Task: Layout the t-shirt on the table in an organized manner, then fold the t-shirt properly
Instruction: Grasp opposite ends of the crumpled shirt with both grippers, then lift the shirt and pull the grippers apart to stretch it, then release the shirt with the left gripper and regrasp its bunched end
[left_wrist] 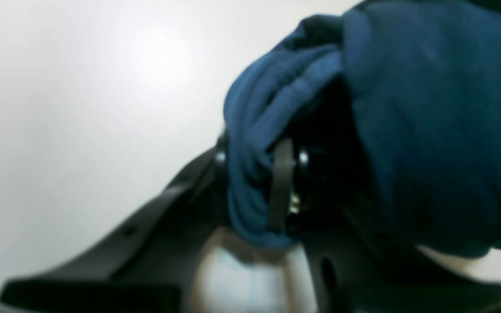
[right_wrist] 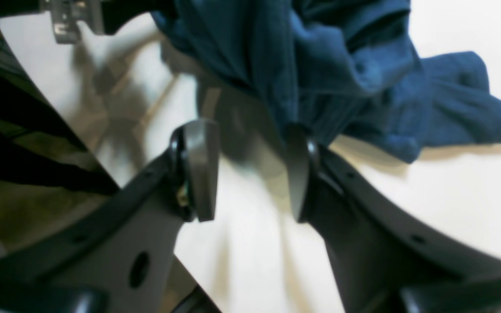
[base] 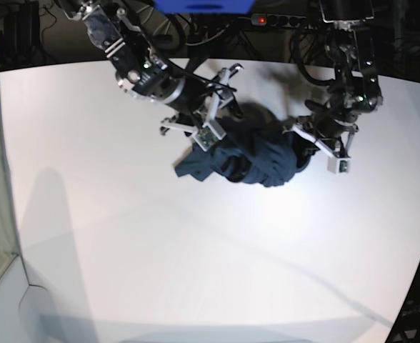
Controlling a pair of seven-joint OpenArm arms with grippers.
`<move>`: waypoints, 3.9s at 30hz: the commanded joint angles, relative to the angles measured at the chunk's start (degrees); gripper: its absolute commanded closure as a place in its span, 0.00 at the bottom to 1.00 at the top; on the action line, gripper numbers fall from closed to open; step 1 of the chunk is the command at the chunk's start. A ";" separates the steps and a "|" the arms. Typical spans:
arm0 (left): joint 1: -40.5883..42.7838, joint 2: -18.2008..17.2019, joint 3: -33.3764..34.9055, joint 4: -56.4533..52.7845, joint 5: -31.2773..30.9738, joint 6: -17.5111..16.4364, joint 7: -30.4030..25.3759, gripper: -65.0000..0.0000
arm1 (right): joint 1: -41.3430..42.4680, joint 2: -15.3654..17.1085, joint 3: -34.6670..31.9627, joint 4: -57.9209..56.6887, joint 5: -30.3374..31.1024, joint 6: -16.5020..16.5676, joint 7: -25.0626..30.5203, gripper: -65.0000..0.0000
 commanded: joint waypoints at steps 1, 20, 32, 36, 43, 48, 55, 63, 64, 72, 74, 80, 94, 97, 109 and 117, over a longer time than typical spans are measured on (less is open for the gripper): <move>-0.06 -0.01 0.07 0.29 0.62 -0.16 0.96 1.00 | 0.63 -0.26 1.65 0.95 -0.08 0.28 1.43 0.60; -0.06 -0.01 0.07 0.12 0.44 -0.16 0.96 1.00 | 1.69 -2.81 1.30 -4.50 0.10 0.28 1.52 0.60; 0.12 -0.54 0.07 0.03 0.80 -0.51 0.88 1.00 | 3.97 -1.84 0.77 -4.50 0.01 0.28 1.08 1.00; 1.09 -2.83 0.07 0.47 0.80 -0.60 0.88 1.00 | 4.67 1.67 1.21 1.48 0.01 0.28 1.08 1.00; 2.05 -5.47 -0.20 0.73 0.36 -0.60 0.79 1.00 | 4.67 3.78 10.00 8.95 0.27 0.28 0.99 1.00; 3.46 -5.82 -0.28 6.18 0.36 -0.60 1.23 1.00 | 5.03 4.84 13.35 11.24 0.27 0.28 0.99 1.00; 4.69 -6.43 -0.28 15.32 0.80 -0.51 1.49 1.00 | 5.99 6.42 17.92 11.68 0.36 0.28 0.99 1.00; 4.25 -7.84 -1.43 24.64 0.71 -0.33 1.40 1.00 | 7.31 7.56 24.33 12.29 0.36 0.28 1.08 1.00; 4.08 -7.84 -2.13 25.08 0.71 -0.24 1.14 1.00 | 7.93 7.56 25.30 12.29 0.36 0.28 1.17 1.00; -1.20 -5.99 -8.20 25.35 -1.93 0.02 1.49 1.00 | 9.51 7.56 29.87 10.89 0.36 0.28 0.99 1.00; -2.87 -3.27 -12.77 22.62 -7.56 0.02 4.31 1.00 | 8.81 7.21 29.78 9.13 0.36 0.28 0.91 1.00; -9.11 1.66 -25.52 3.72 -19.07 0.11 18.20 1.00 | 4.76 5.72 29.78 6.49 0.27 0.37 0.91 1.00; -7.88 1.39 -34.22 -2.08 -34.46 -0.42 20.31 0.99 | 2.39 5.89 34.27 6.58 0.18 0.37 0.99 1.00; -8.23 1.30 -38.61 -7.62 -36.13 -0.42 21.36 0.99 | 1.16 5.89 34.62 6.58 0.10 0.37 0.99 1.00; -6.38 -0.19 -40.11 -12.02 -42.37 -0.60 26.55 0.63 | -1.66 5.89 34.80 6.67 0.10 0.37 1.08 1.00; -3.22 -2.39 -42.22 -11.93 -47.91 -3.76 27.51 0.00 | -3.77 5.89 38.14 6.75 0.18 0.37 1.17 1.00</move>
